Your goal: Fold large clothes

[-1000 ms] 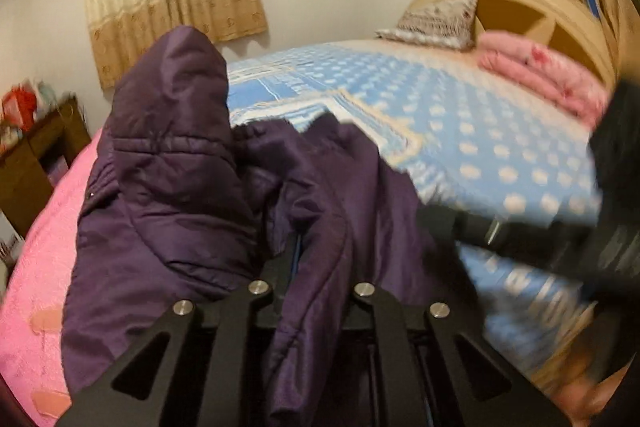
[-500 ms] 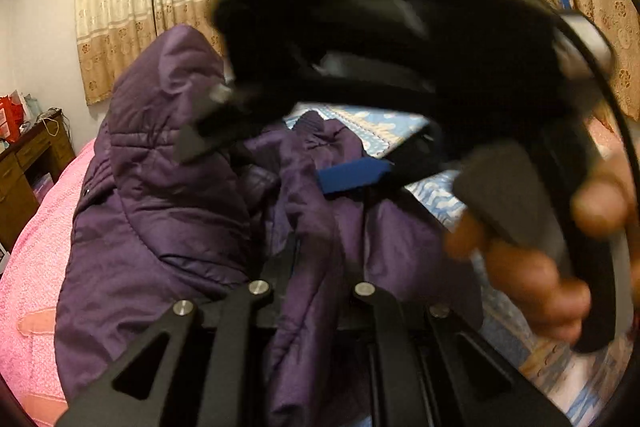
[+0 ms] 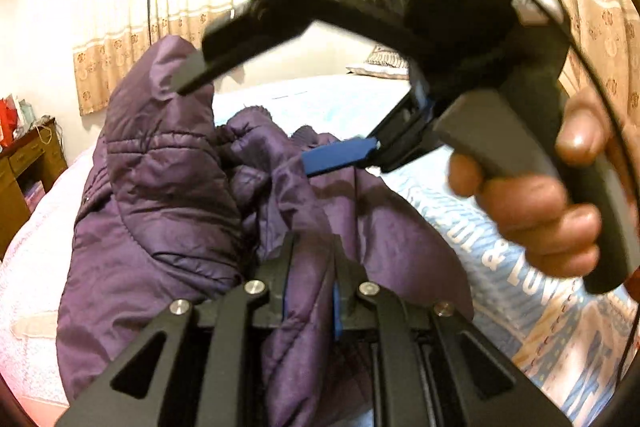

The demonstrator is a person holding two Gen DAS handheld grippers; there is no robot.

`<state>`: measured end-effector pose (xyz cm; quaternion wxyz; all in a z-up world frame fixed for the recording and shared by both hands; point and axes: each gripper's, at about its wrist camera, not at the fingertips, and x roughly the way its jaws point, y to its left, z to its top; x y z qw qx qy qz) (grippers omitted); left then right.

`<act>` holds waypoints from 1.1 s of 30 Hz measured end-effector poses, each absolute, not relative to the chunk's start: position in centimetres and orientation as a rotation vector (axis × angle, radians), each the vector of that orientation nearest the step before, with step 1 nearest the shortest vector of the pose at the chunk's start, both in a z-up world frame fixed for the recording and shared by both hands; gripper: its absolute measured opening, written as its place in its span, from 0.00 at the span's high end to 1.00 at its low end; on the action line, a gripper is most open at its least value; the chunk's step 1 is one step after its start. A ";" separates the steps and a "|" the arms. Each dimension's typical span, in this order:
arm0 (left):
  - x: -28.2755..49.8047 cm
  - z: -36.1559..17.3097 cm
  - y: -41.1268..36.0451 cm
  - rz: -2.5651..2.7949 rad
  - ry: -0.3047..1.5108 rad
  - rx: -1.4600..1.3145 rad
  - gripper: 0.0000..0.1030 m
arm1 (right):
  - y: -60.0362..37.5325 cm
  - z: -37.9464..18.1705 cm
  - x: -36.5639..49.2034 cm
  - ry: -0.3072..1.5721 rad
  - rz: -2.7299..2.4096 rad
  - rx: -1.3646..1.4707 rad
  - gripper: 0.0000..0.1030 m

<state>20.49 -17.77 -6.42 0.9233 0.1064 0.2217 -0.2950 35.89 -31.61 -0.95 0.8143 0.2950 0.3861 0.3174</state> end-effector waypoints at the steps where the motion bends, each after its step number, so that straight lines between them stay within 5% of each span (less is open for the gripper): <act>1: 20.6 -6.6 -17.6 -0.604 0.461 0.214 0.86 | -31.1 -1.5 36.4 0.836 0.662 0.617 0.04; 7: 19.6 -6.4 -18.3 -0.592 0.476 0.268 0.86 | -26.7 -2.9 38.0 0.899 0.650 0.398 0.01; 11: 17.4 -5.2 -16.5 -0.626 0.490 0.256 0.71 | -25.6 -3.8 38.6 0.939 0.632 0.383 0.03; 14: 14.5 -3.7 -13.5 -0.681 0.472 0.216 0.66 | -25.6 -4.0 38.2 0.925 0.595 0.384 0.32; 16: 12.9 -2.2 -10.9 -0.706 0.467 0.164 0.65 | -26.4 -4.2 37.9 0.905 0.565 0.431 0.39; 18: 12.2 -0.8 -8.2 -0.695 0.449 0.108 0.52 | -26.9 -4.3 37.4 0.881 0.545 0.453 0.44; 20: 13.5 0.3 -4.8 -0.597 0.413 0.024 0.15 | -26.8 -3.9 36.6 0.847 0.526 0.453 0.45; 22: 15.4 0.6 -1.7 -0.441 0.386 -0.065 0.01 | -26.8 -3.8 35.9 0.813 0.502 0.452 0.45; 25: 21.8 -1.5 2.7 -0.221 0.480 -0.204 0.03 | -26.3 -3.8 35.7 0.788 0.468 0.458 0.45; 28: 27.1 -5.3 3.3 -0.194 0.636 -0.281 0.15 | -26.0 -3.5 35.3 0.774 0.431 0.433 0.45; 33: 29.0 -8.5 1.4 -0.222 0.723 -0.403 0.19 | -21.8 0.7 32.3 0.655 0.399 0.192 0.63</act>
